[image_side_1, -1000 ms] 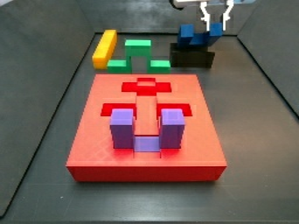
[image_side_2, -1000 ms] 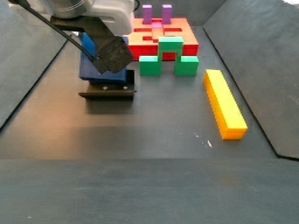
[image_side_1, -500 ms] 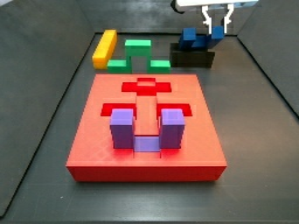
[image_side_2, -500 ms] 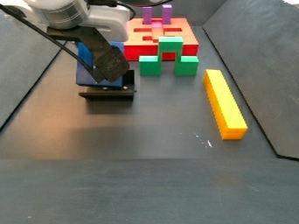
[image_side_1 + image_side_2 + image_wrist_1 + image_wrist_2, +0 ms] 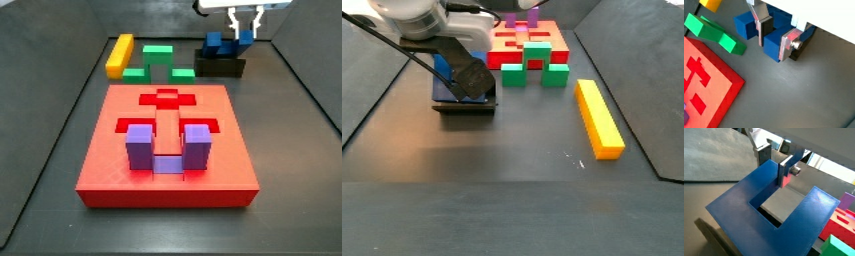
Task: Pick up the blue object. Move up. Place the blue object on the fixture. Regrasp the blue object. Move to above the board. Insert the blue object.
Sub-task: Place the blue object on the fixture.
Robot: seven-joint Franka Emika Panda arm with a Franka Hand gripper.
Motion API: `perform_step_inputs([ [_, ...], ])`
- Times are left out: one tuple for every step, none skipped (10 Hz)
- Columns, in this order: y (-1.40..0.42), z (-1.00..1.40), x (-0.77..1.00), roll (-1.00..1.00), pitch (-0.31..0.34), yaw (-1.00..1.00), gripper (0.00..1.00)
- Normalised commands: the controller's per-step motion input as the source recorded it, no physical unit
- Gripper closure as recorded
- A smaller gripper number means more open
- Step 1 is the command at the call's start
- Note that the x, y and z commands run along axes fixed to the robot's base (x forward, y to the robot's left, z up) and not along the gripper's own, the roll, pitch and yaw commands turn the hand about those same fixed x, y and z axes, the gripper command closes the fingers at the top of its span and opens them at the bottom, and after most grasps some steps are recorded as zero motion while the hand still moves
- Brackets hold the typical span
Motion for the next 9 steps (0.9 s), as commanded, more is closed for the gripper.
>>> perform_step_inputs([
  [0.0, -0.12, -0.19, 0.0, 0.0, 0.0, 1.0],
  [0.0, -0.12, -0.13, 0.0, -0.04, 0.0, 1.0],
  [0.0, -0.06, -0.02, -0.03, -0.023, 0.0, 1.0],
  [0.0, -0.09, 0.0, 0.0, 0.0, 0.0, 1.0],
  [0.0, -0.17, 0.0, 0.0, -0.003, 0.0, 1.0],
  [0.0, -0.29, 0.0, 0.0, -0.066, 0.0, 1.0],
  [0.0, -0.31, 0.0, 0.0, -0.069, 0.0, 1.0],
  [0.0, -0.14, 0.0, 0.03, 0.0, 0.0, 1.0],
  [0.0, -0.08, 0.01, 0.11, 0.0, 0.0, 1.0],
])
